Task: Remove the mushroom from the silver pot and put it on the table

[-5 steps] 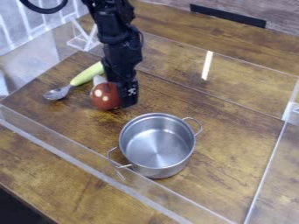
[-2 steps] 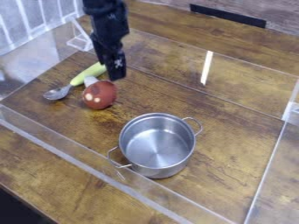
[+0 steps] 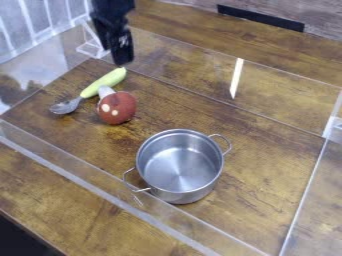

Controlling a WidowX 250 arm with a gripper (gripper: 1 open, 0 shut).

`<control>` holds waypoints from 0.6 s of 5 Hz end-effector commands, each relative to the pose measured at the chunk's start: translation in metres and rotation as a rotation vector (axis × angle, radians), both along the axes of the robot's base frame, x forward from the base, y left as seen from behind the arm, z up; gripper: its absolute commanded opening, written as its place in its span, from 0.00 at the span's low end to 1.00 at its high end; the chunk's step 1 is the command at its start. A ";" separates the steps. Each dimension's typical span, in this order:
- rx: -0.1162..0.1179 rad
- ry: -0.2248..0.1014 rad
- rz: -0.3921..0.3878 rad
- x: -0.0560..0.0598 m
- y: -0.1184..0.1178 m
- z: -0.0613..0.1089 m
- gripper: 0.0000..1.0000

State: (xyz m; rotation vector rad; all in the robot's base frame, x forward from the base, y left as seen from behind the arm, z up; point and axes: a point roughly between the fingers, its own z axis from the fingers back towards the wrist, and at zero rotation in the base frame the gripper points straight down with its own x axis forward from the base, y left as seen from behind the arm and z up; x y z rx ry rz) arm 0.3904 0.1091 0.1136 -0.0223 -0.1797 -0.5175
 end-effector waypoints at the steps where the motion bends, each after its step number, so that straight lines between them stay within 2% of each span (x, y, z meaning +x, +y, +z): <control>1: 0.015 -0.054 0.022 0.013 0.012 0.021 1.00; 3: -0.006 -0.033 0.011 0.031 0.018 0.013 1.00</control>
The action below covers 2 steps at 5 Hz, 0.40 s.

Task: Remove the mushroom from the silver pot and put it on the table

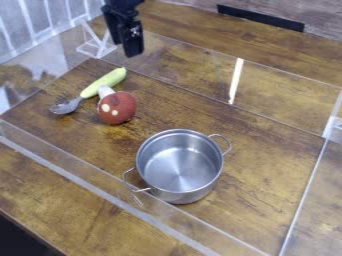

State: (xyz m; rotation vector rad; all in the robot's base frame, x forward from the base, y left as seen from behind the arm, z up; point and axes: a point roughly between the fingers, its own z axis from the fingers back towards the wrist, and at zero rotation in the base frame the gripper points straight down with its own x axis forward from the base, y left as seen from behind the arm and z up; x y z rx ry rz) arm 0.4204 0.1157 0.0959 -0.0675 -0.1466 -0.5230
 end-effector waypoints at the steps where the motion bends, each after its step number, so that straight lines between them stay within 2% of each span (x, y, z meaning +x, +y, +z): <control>1: 0.023 -0.066 0.020 0.009 0.016 0.029 1.00; 2: 0.016 -0.055 0.010 0.012 0.016 0.006 1.00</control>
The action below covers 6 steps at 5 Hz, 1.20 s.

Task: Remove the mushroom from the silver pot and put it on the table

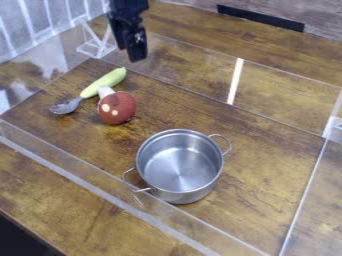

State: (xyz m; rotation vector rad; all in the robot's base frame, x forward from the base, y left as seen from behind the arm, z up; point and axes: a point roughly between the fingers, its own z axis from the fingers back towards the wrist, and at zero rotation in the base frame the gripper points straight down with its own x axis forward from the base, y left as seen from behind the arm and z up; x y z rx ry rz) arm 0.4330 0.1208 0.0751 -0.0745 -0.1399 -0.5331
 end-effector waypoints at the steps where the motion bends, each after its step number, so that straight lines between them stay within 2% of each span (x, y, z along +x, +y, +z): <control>1: 0.015 -0.053 0.013 0.000 0.010 0.005 0.00; 2: 0.019 -0.055 0.067 -0.007 0.004 0.011 0.00; 3: 0.009 -0.058 0.125 -0.015 -0.004 0.016 0.00; 4: -0.007 -0.055 0.114 -0.020 0.002 0.017 1.00; 5: -0.023 -0.050 0.102 -0.024 0.007 0.019 1.00; 6: -0.033 -0.048 0.046 -0.032 0.008 0.020 1.00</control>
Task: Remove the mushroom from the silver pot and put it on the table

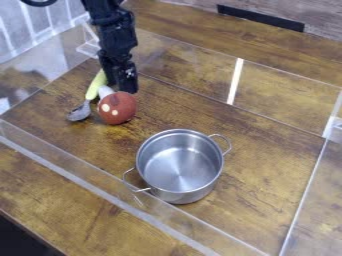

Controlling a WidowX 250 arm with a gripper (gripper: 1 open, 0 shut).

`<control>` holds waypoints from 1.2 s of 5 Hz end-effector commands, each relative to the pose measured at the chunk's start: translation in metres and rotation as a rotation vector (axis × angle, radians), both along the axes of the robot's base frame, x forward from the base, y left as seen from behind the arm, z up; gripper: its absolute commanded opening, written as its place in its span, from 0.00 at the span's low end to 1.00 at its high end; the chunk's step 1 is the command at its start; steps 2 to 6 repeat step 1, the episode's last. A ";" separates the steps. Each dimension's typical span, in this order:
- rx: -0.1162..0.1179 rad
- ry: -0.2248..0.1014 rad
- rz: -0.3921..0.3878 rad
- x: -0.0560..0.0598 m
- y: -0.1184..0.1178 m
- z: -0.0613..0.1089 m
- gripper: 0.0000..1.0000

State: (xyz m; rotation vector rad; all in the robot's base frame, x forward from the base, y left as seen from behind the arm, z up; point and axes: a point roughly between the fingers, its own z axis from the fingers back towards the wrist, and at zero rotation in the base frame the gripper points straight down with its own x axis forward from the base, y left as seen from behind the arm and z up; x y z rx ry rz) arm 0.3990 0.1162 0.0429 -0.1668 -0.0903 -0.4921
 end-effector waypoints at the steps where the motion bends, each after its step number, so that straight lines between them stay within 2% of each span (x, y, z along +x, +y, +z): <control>1: 0.034 -0.119 -0.029 -0.005 0.010 0.055 1.00; 6: 0.034 -0.119 -0.029 -0.005 0.010 0.055 1.00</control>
